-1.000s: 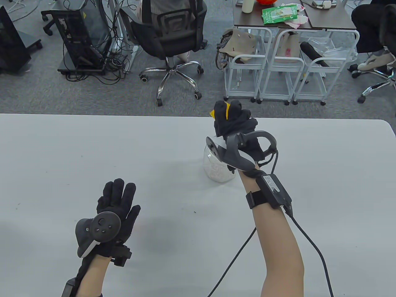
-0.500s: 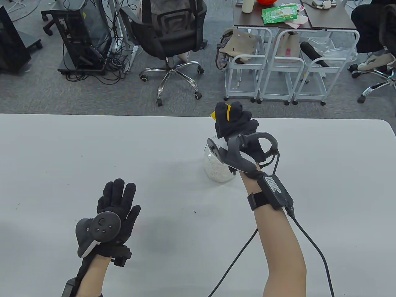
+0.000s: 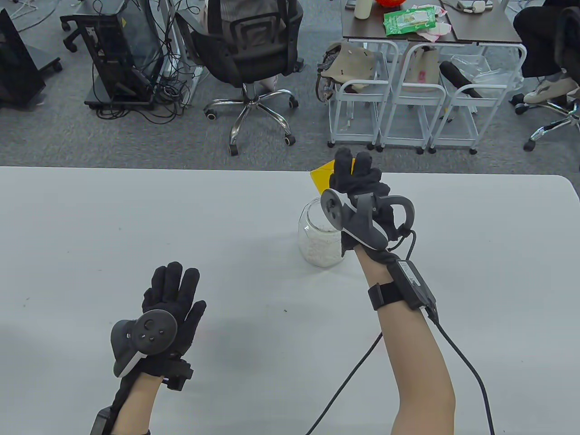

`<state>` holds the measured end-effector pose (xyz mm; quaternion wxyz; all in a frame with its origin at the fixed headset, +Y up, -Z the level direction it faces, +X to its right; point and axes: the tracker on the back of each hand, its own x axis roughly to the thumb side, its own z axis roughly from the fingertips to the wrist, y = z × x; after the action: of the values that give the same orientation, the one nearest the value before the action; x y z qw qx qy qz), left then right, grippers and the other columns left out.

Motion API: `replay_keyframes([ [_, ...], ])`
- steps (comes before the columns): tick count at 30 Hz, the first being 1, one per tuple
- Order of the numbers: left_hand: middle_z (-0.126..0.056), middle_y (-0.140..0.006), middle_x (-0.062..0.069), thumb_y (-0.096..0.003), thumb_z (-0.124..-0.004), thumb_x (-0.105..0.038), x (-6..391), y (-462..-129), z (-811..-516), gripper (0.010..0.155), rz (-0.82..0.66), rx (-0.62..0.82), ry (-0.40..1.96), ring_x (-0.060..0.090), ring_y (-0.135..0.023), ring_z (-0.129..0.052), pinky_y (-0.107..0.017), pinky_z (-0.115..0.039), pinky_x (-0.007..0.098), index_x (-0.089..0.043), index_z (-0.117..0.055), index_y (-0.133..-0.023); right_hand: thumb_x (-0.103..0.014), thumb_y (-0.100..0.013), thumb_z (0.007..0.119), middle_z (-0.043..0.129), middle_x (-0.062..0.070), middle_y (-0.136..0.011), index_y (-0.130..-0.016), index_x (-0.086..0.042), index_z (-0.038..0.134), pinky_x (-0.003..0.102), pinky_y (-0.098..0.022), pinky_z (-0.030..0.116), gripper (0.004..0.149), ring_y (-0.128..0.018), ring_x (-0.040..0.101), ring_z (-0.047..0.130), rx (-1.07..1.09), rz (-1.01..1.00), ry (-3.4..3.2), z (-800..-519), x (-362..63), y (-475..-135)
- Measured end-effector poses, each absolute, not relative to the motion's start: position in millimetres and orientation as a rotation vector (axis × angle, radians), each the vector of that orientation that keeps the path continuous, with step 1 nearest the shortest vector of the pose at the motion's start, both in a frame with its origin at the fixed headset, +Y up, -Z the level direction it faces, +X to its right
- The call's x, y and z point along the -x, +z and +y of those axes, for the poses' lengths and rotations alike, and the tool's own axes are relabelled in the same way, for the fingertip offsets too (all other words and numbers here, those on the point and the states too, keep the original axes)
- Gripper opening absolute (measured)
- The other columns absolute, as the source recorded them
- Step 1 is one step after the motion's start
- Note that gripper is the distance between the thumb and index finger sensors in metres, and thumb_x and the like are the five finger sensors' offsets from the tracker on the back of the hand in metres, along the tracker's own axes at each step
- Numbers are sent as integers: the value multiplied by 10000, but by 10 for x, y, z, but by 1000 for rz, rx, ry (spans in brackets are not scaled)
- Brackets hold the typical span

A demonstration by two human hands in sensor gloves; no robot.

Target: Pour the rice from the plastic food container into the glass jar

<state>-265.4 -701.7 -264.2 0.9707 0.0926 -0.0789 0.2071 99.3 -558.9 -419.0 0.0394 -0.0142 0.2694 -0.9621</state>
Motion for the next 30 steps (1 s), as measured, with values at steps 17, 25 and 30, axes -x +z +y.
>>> replay_keyframes([
  [17, -316, -1271, 130, -554, -549, -515, 2654, -2642, -7017, 655, -159, -187, 418, 428, -1145, -302, -764, -420, 672, -309, -431, -1164, -369, -579, 713, 971, 236, -695, -940, -43, 796, 391, -192, 887, 493, -342, 371, 1075, -367, 436, -3577, -5878, -1655, -3948],
  [25, -314, -1271, 132, -554, -549, -514, 2651, -2646, -7028, 656, -150, -166, 426, 430, -1144, -300, -764, -420, 672, -306, -430, -1165, -384, -569, 728, 980, 164, -475, -875, -32, 841, 310, -73, 834, 480, -123, 239, 1010, -322, 265, -3596, -6325, -1804, -3494],
  [30, -315, -1271, 132, -554, -548, -515, 2648, -2651, -7030, 656, -150, -162, 425, 430, -1144, -299, -764, -422, 672, -307, -429, -1165, -376, -569, 735, 975, 165, -462, -878, -25, 842, 311, -68, 824, 480, -109, 232, 995, -340, 47, -3687, -6748, -1879, -3159],
])
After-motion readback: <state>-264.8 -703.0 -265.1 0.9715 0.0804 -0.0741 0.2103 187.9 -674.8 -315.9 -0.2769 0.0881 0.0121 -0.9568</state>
